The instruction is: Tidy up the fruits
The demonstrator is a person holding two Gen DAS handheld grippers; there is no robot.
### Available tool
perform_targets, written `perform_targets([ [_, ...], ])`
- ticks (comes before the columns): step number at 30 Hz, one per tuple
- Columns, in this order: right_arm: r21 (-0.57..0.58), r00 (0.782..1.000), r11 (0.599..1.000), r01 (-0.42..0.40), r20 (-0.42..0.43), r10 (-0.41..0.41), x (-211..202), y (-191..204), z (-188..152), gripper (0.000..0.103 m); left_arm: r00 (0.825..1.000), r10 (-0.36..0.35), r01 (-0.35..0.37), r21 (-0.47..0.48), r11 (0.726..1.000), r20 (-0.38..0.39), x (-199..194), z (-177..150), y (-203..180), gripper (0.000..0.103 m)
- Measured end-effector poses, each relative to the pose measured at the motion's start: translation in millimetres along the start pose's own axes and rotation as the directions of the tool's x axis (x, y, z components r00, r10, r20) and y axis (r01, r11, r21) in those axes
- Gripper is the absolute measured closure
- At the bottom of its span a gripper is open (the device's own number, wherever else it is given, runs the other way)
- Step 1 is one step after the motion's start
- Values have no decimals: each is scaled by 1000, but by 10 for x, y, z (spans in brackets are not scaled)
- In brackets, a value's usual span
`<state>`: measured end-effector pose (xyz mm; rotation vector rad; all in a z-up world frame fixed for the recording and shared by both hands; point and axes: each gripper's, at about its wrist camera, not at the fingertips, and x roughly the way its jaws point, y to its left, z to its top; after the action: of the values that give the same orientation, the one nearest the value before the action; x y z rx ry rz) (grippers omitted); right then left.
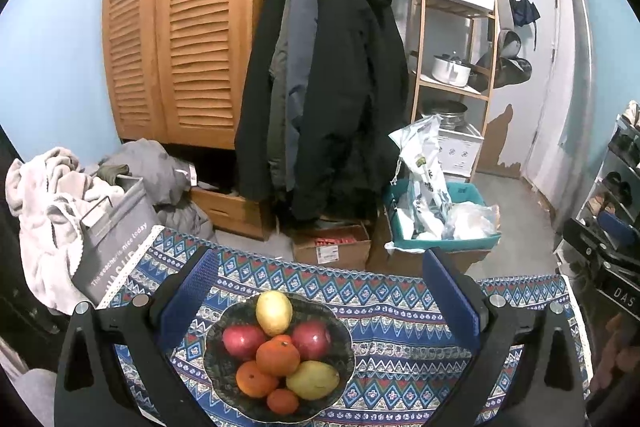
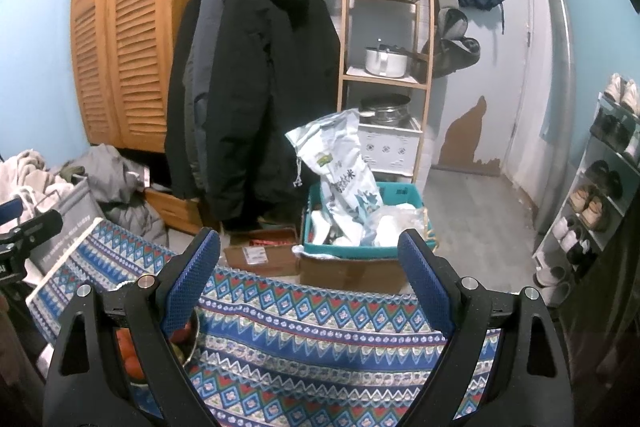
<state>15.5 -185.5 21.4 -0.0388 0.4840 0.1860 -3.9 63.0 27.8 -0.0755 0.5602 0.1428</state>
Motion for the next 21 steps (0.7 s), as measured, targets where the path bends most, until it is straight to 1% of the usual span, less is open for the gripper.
perform_targets([
  [9, -5, 1000, 1000, 0, -2, 0, 20, 28, -4, 14, 1000, -6, 6, -10, 1000, -6, -6, -8, 21, 1],
  [21, -4, 1000, 1000, 0, -5, 0, 29, 32, -8, 14, 1000, 14, -14, -9, 1000, 0, -21, -1, 16, 1],
])
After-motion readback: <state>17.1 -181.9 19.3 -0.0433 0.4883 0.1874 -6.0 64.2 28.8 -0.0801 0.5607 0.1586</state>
